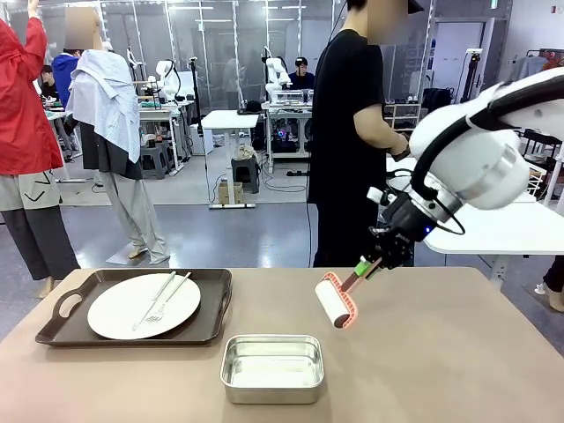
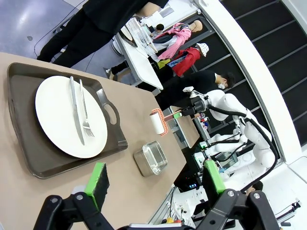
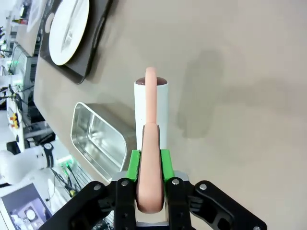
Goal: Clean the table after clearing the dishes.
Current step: When the left (or right) Handle tray is removed, use the left hand (or right hand) to clean the left (or right) side of the table with the Lint Roller.
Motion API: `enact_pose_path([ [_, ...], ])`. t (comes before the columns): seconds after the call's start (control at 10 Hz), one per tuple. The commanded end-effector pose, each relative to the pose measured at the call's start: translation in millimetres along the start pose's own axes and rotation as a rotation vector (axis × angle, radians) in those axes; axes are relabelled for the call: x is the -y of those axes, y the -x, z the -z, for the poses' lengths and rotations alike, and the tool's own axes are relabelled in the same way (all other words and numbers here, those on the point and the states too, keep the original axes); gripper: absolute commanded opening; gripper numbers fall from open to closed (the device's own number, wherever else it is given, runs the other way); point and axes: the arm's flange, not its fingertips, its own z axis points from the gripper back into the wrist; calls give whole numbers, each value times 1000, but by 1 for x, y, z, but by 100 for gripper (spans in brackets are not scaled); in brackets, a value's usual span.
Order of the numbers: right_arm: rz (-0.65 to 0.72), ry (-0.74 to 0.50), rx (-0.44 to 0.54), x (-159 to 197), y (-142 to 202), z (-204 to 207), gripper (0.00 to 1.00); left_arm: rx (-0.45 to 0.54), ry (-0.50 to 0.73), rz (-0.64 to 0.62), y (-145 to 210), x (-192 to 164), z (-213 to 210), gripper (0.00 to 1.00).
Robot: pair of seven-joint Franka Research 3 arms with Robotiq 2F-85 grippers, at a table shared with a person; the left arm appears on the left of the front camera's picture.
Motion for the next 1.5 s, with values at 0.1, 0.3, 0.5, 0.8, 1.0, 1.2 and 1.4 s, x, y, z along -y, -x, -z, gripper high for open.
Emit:
enact_pose_path([
  [0.1, -33, 20, -35, -7, -7, -8, 0, 4, 1, 3, 0, 2, -3, 100],
  [0.3, -33, 20, -35, -7, -7, -8, 0, 4, 1, 3, 0, 2, -3, 100],
  [0.5, 68, 11, 23, 6, -8, 1, 21, 4, 1, 3, 0, 2, -3, 100],
  [0.8, 260, -51, 68, 38, 3, 11, 21, 4, 1, 3, 0, 2, -3, 100],
  [1.0, 310, -76, 77, 46, 5, 17, 21, 4, 1, 3, 0, 2, -3, 100],
  [1.2, 324, -76, 101, 54, 11, 29, 21, 4, 1, 3, 0, 2, -3, 100],
  [1.4, 375, -98, 88, 67, 14, 32, 21, 4, 1, 3, 0, 2, -3, 100],
])
